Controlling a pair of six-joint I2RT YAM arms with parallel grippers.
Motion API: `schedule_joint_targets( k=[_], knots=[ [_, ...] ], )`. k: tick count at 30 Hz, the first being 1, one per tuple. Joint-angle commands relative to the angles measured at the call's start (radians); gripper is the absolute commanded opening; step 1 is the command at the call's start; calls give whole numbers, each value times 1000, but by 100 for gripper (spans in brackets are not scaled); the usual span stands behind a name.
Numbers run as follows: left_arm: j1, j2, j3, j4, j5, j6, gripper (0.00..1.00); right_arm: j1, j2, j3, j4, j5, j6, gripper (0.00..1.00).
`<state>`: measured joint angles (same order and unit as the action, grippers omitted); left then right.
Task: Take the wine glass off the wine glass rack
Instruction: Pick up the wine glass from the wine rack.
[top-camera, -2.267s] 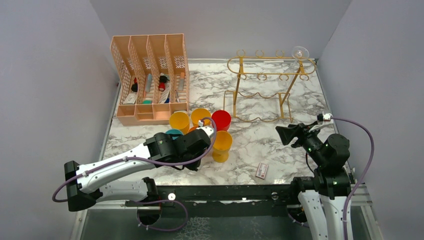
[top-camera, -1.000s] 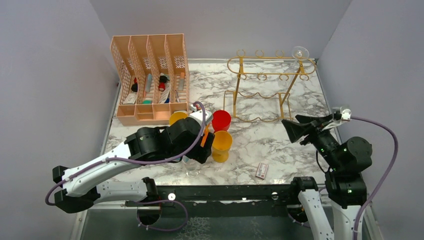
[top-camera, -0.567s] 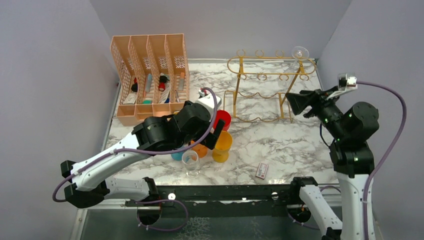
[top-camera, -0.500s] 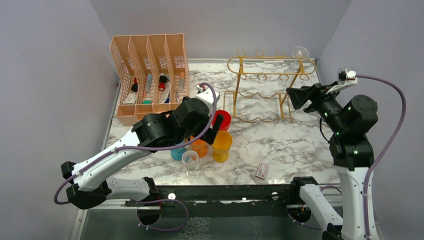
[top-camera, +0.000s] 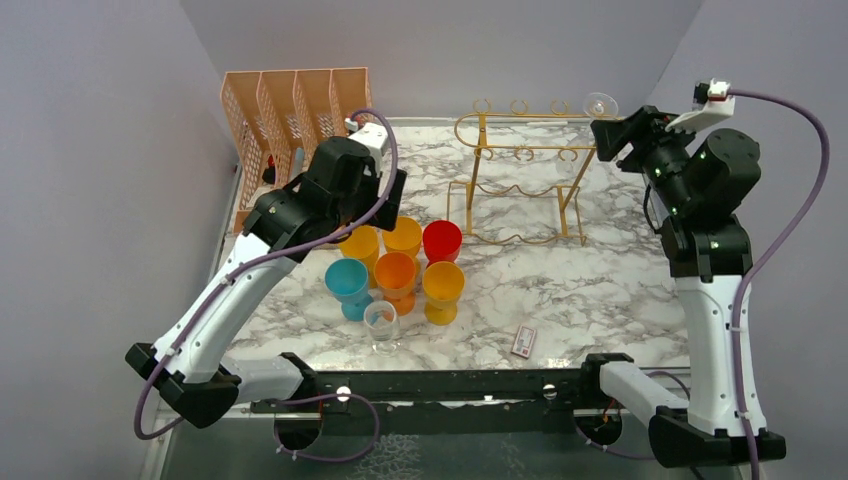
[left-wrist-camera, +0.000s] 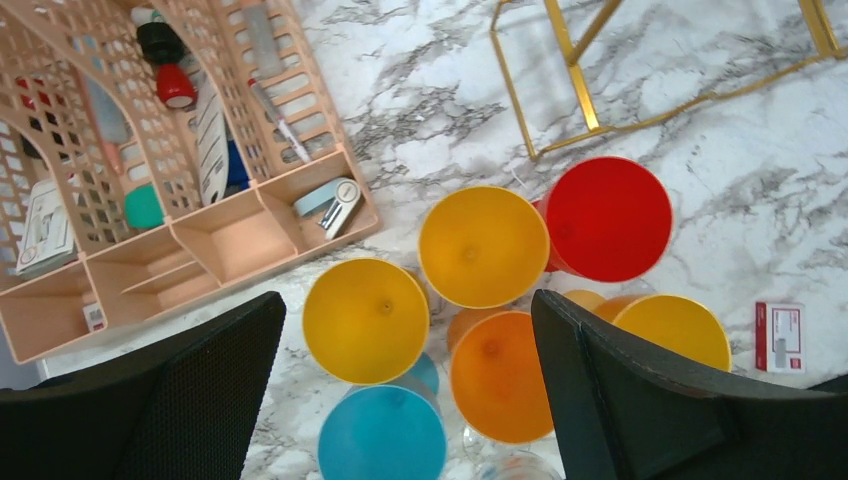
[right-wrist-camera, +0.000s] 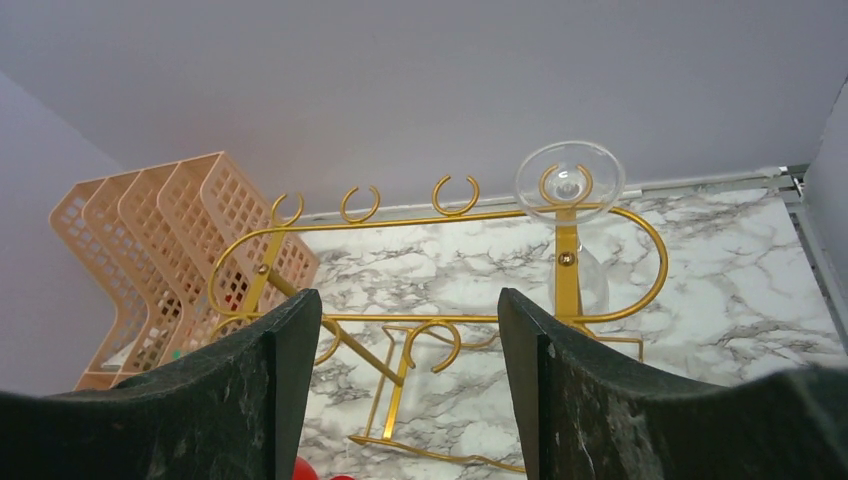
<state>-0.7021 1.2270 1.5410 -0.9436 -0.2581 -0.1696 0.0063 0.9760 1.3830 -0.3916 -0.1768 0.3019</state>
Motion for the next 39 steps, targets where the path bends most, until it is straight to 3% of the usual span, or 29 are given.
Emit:
schedule_joint_targets(
  k=[1,9,13,22,39],
  knots=[
    [107,-32,-23,35,87,40,99,-3,72,75,-20,61,1,69],
    [304,-59,-78,66,164,39,99,-19,255,257,-120,76,19,69],
    [369,-60,-85,81,154,32,99,-98,350,343,-150,-36,51,69],
    [378,-130,-113,91,154,32,99,-199,487,377,-161,-228,124,64],
    [377,-270,-183,71,226,-14,99,-209,518,364,-175,-71,41,61]
  ],
)
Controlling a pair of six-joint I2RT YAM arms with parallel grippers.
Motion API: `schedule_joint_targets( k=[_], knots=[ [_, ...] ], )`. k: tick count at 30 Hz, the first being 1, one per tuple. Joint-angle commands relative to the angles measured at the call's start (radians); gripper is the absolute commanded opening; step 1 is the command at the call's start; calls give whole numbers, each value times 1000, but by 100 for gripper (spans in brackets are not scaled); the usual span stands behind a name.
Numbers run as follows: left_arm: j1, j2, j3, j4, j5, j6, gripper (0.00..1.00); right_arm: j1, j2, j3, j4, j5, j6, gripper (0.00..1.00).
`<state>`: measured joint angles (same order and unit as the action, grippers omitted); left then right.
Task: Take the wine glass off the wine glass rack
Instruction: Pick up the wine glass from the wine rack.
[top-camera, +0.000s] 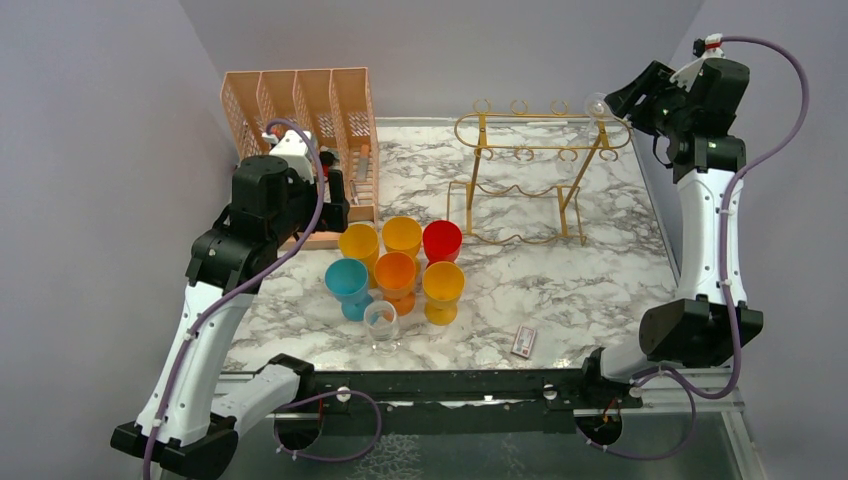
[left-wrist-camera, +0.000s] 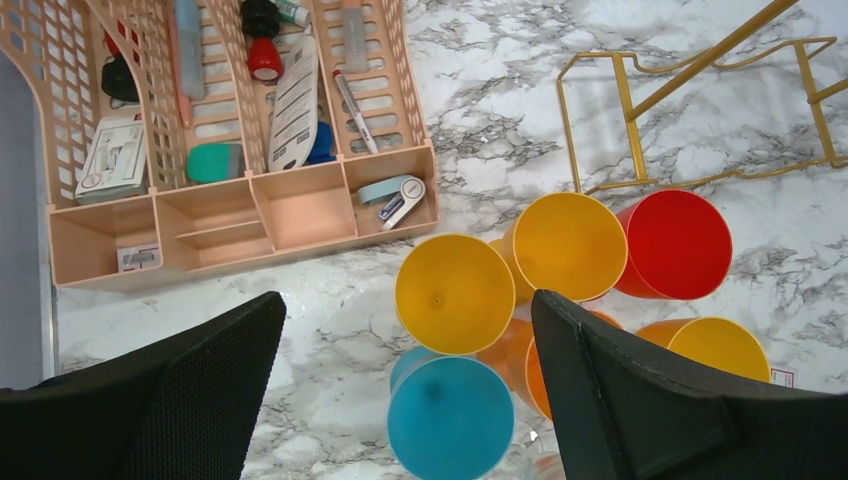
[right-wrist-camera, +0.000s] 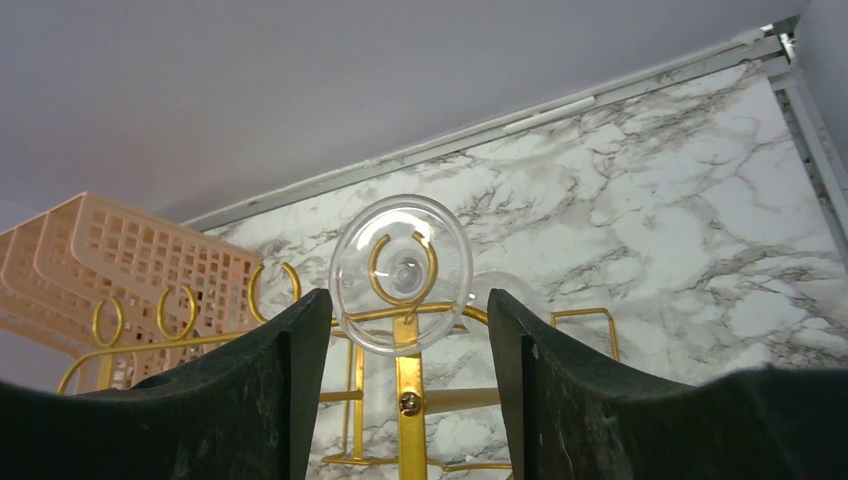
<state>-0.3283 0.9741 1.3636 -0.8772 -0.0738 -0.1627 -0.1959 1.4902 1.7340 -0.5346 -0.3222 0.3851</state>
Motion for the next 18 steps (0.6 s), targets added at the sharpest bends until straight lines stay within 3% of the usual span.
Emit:
schedule_joint_targets(
  k=[1,11,18],
  knots=[
    [3,-18,-7,3,42,-22,99,-7,7,13,-31,74,-43,61],
    [3,-36,-48,-9,46,-37,99,-7,44,-24,31,-42,-2,52],
    [3,-41,-46,-23,52,-53,99,-8,68,-29,25,-40,-22,44]
  ],
)
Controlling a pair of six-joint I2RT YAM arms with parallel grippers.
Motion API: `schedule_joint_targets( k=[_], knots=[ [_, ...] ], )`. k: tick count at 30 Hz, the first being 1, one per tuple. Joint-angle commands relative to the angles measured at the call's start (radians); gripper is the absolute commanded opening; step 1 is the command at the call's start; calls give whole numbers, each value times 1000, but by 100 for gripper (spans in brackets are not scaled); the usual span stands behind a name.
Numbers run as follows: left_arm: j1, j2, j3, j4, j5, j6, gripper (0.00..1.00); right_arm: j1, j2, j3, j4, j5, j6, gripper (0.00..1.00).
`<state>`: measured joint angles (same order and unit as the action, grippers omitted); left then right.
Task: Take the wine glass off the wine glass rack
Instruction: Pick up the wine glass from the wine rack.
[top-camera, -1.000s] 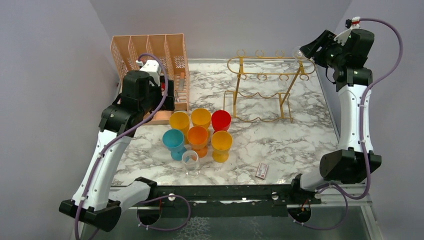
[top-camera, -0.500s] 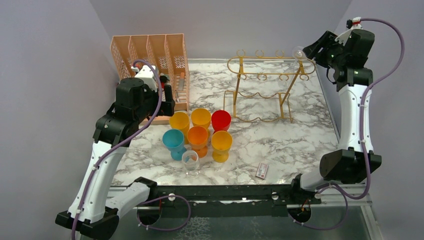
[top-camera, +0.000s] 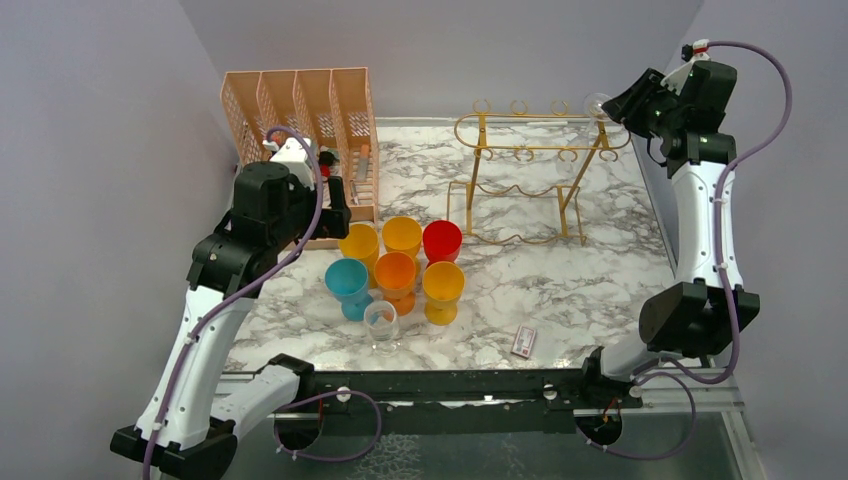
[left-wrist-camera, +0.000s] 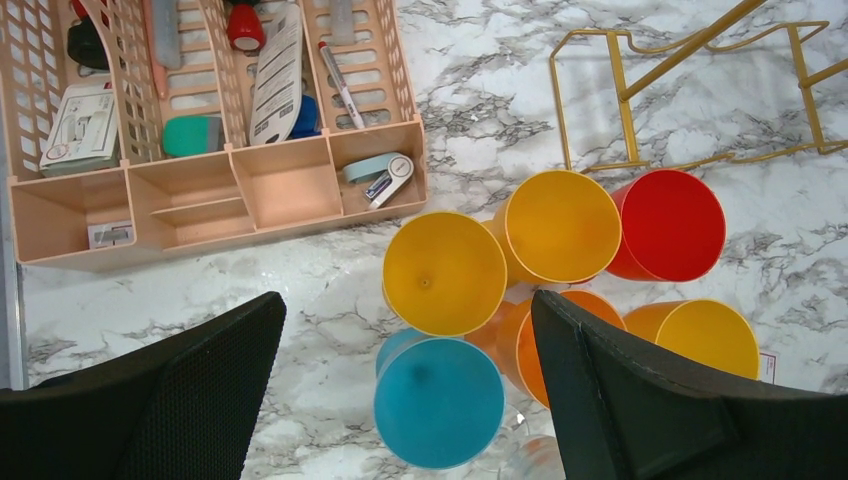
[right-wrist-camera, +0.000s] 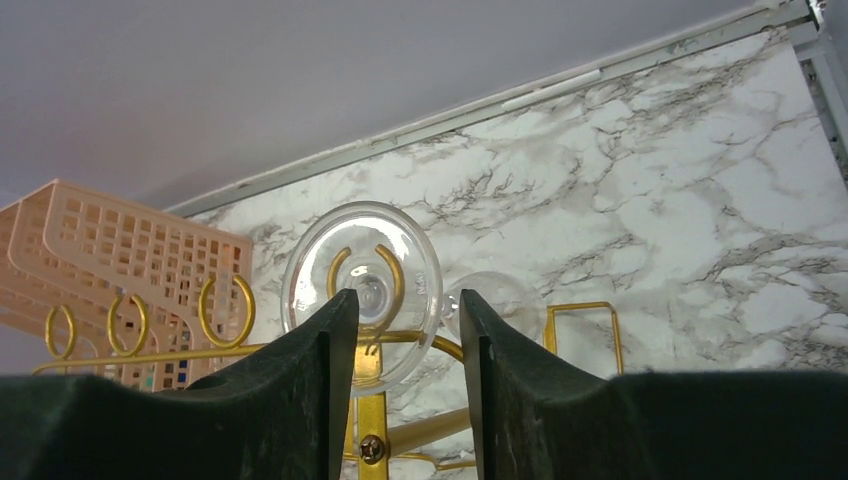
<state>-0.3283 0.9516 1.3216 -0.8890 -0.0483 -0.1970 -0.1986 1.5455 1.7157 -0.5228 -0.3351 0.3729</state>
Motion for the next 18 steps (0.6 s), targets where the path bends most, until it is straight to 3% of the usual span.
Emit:
schedule_joint_targets(
  k=[1,15,18],
  knots=[
    [3,-21,-4,-12,26,-19,99,-5,14,-18,16,-26,-12,41],
    [4,-16,-9,-14,41,-36,99,-5,21,-69,62,-95,7,39],
    [3,-15,-10,-16,46,-38,99,-5,28,-71,62,-97,6,34]
  ],
)
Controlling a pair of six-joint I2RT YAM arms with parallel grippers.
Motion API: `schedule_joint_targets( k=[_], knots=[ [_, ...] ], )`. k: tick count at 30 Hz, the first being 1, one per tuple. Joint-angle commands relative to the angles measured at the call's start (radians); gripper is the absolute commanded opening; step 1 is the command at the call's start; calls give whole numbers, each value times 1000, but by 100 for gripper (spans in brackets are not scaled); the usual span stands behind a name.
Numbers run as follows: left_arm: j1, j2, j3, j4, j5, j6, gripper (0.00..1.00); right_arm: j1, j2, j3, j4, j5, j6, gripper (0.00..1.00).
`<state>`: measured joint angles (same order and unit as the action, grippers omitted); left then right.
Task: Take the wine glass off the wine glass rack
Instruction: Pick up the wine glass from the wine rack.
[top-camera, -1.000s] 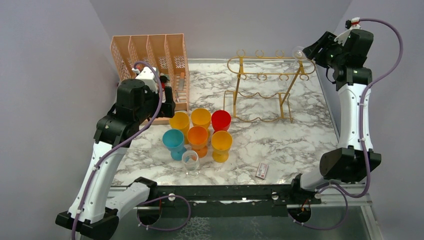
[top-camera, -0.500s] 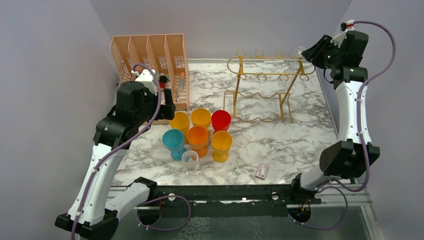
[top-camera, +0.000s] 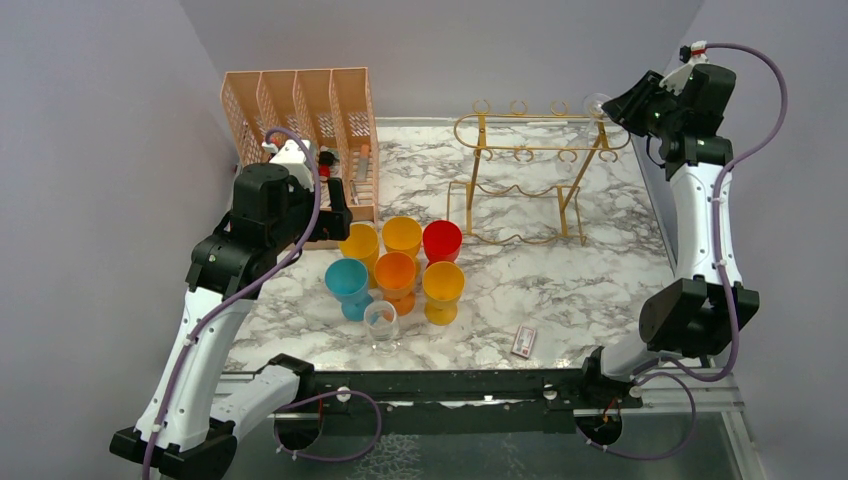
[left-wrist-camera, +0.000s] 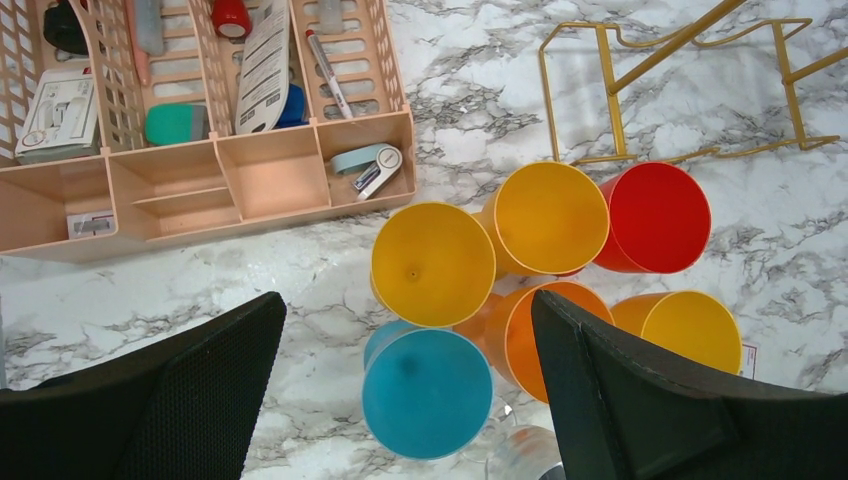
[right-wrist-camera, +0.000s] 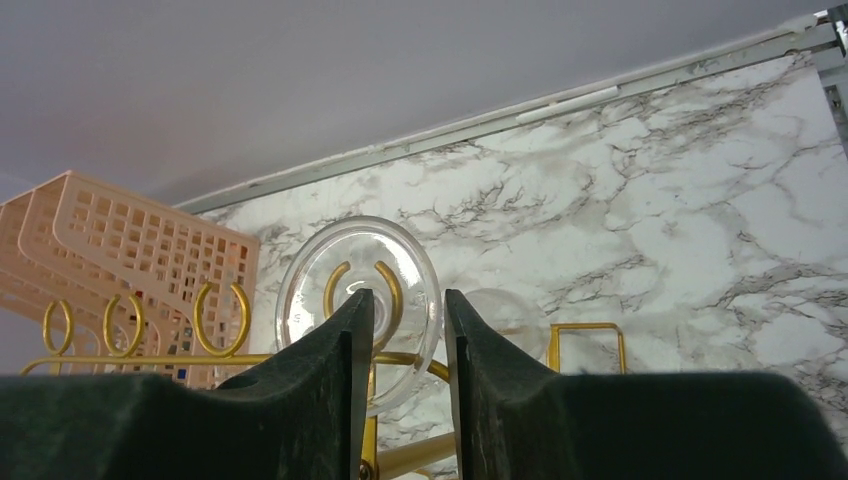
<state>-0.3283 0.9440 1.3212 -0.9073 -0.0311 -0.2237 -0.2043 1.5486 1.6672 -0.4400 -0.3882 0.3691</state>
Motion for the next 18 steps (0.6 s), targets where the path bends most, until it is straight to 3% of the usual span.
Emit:
schedule_joint_targets(
  k=[1,5,14,18],
  knots=[
    [3,-8,-11,2,28,-12,99,1,24,-25,-18,-44,11,32],
    [4,-8,-14,2,30,-12,99,0,16,-49,11,-48,30,24],
    [4,0,-10,0,32,-12,99,0,25,-83,79,-75,132,28],
    [3,2,-11,-3,34,-6,99,0,28,-88,92,-76,154,22]
  ],
)
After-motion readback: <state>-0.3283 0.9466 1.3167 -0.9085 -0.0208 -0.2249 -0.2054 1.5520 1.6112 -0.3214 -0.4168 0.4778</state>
